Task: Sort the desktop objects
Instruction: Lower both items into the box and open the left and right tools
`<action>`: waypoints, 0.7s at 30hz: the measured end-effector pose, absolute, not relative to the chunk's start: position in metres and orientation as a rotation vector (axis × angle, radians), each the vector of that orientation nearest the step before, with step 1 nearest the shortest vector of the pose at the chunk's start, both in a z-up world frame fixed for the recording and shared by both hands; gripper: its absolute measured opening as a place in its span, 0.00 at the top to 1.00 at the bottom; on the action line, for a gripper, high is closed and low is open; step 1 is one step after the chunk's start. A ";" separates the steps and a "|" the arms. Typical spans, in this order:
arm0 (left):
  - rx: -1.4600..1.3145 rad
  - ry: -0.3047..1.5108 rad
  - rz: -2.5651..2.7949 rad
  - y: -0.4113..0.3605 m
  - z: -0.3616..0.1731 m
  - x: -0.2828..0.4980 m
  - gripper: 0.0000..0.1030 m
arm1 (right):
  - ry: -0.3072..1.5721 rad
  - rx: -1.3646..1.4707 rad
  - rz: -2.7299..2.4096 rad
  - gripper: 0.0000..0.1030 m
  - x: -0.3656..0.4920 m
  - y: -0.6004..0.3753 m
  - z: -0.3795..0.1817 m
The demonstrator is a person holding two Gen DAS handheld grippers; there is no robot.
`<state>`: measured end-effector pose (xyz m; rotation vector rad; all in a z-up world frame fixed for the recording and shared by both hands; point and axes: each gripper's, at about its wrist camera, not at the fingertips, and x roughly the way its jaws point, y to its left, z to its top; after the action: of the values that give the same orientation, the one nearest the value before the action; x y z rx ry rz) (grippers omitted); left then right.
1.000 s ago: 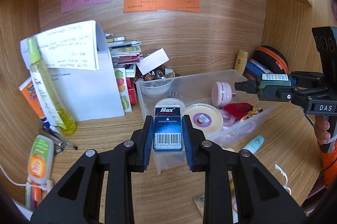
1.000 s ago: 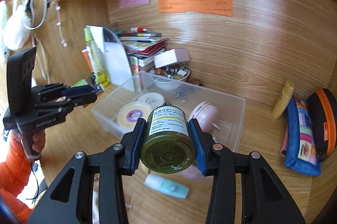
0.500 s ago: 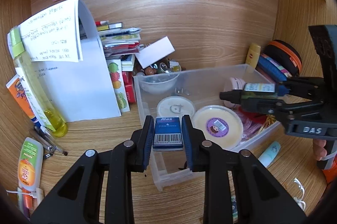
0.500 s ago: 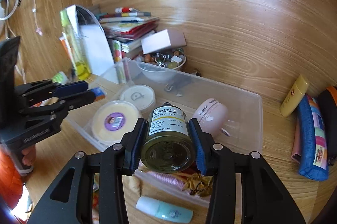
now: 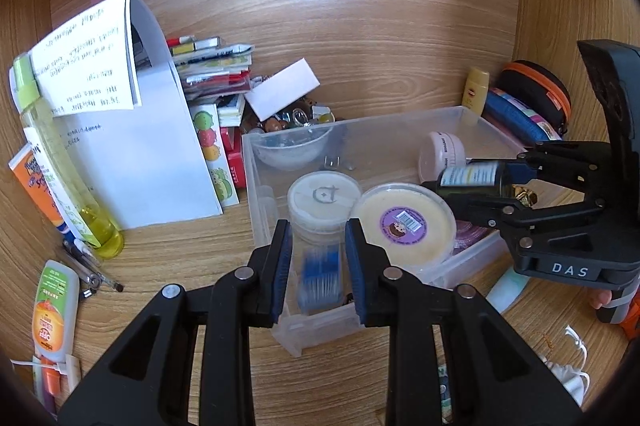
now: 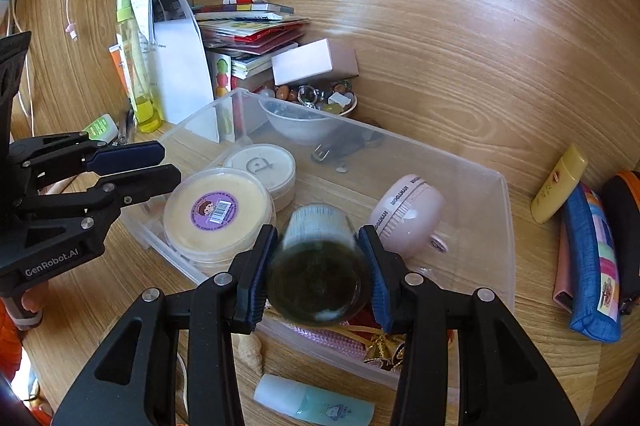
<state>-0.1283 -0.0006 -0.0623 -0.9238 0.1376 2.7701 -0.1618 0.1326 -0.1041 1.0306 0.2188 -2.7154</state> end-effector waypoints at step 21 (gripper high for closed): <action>-0.786 0.204 2.816 0.004 -0.052 -0.109 0.20 | 0.188 0.989 -2.753 0.36 -0.157 0.140 -0.097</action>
<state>-0.1090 0.0045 -0.0522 -0.7865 0.2036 2.8160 -0.1570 0.1396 -0.0971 0.9894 0.1884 -2.7531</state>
